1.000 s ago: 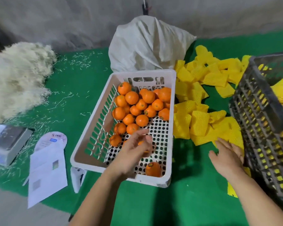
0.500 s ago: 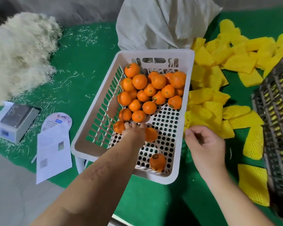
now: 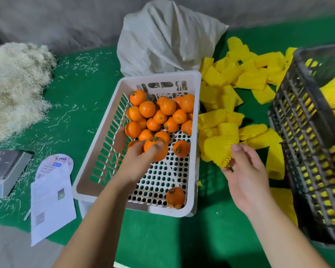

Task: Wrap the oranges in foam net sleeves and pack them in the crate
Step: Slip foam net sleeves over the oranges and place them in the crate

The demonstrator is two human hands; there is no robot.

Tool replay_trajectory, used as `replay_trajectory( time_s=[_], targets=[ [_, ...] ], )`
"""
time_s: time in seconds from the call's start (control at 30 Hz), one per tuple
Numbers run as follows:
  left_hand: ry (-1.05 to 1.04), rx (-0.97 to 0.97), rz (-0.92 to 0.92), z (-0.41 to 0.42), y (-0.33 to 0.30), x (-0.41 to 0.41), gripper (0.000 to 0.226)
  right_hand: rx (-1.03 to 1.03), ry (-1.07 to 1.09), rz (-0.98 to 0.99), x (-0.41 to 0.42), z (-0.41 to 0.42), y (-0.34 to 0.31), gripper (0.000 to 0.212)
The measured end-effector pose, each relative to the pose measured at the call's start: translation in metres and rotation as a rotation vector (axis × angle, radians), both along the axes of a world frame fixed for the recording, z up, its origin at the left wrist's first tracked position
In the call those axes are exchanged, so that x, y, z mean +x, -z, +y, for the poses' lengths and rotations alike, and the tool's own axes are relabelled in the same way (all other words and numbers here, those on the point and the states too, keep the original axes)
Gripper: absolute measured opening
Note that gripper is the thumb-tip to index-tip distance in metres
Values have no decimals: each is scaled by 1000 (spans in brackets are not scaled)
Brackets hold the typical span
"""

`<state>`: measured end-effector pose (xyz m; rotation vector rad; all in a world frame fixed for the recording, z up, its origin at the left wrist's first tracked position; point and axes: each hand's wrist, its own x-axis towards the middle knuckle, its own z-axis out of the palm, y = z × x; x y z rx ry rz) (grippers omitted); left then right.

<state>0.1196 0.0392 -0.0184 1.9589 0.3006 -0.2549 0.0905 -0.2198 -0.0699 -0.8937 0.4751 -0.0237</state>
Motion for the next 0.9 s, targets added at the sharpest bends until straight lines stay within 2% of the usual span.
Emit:
replay_trajectory(
  time_s=[0.07,0.13,0.3,0.37,0.43,0.53,0.63,0.7,0.8,0.9],
  targets=[
    [-12,-199,-28,-19,-8,-21,48,1,-21,-3,-3,-9,-13,30],
    [-2,-342,-3,-43,-8,-35,54,-37,-69,-52,-7,-10,-32,29],
    [105,-681,25,-93,5,-62,57,-426,-128,-279,-34,9,-66,21],
    [65,-849,-3,-96,6,-69,65,-487,-168,-345,-44,14,-66,12],
    [28,-962,-53,-92,7,-73,67,-590,-304,-354,-48,15,-61,22],
    [39,-942,-87,-89,5,-75,55,-728,-394,-328,-55,13,-55,38],
    [101,-733,-122,-90,8,-80,45,-810,-247,-293,-55,8,-49,29],
    [123,-634,-127,-90,7,-83,51,-884,-167,-277,-52,5,-49,21],
    [161,-712,-65,-86,5,-81,59,-1093,-170,-336,-51,10,-49,11],
    [160,-777,-37,-89,-1,-80,66,-1164,-190,-369,-52,14,-46,13]
  ],
)
